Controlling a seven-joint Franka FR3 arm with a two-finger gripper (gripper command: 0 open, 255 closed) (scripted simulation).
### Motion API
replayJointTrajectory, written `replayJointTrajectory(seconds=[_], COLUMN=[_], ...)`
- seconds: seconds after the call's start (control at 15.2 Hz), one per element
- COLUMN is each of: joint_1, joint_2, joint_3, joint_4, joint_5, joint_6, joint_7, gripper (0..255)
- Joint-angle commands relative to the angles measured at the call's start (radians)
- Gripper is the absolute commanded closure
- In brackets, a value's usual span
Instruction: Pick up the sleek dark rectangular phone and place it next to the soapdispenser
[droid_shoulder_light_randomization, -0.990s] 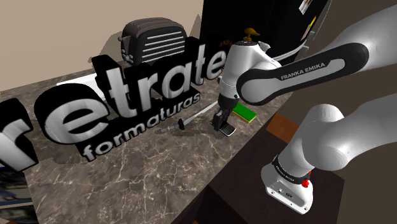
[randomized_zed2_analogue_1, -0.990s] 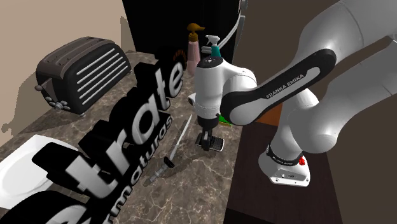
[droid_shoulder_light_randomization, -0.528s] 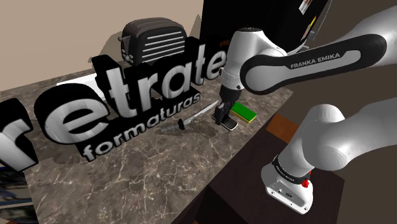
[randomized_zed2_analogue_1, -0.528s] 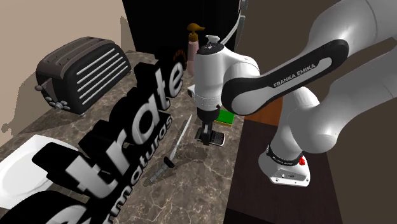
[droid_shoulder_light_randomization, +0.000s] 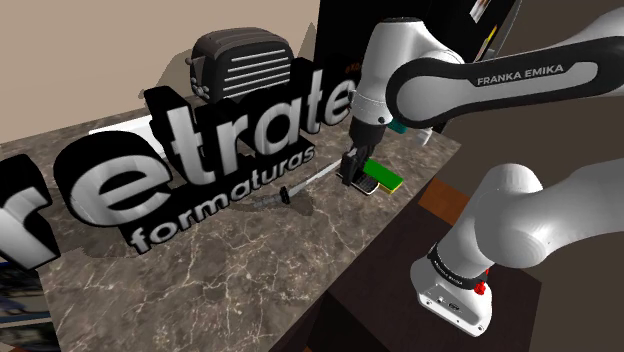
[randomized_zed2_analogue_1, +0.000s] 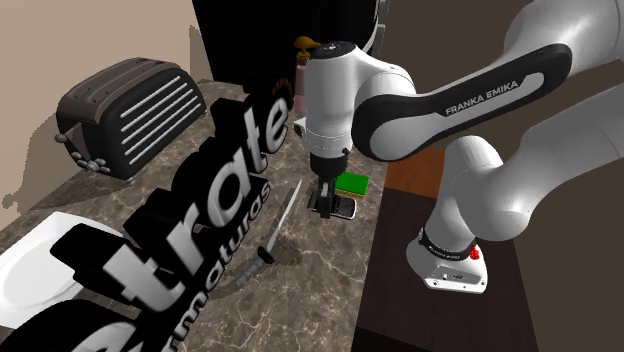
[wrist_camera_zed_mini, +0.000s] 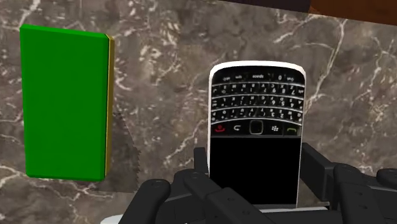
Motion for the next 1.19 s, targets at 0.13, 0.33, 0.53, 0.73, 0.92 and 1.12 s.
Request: replayJointTrajectory(seconds=[0.13,0.33,0.53,0.73,0.92,1.12], joint_1=[-0.002,-0.003,-0.003,-0.004,-0.004,-0.005], joint_2=[-0.019,-0.029,-0.036,-0.041,-0.043,-0.043], joint_3=[-0.003,-0.004,-0.006,-0.008,-0.009,-0.011], joint_4=[0.046,0.08,0.116,0.154,0.193,0.233], joint_5=[-0.004,-0.007,-0.009,-0.011,-0.013,-0.015], joint_6=[-0.065,-0.109,-0.153,-0.195,-0.236,-0.276], joint_7=[0.003,0.006,0.008,0.011,0.013,0.016], gripper=[255,255,255,255,255,255])
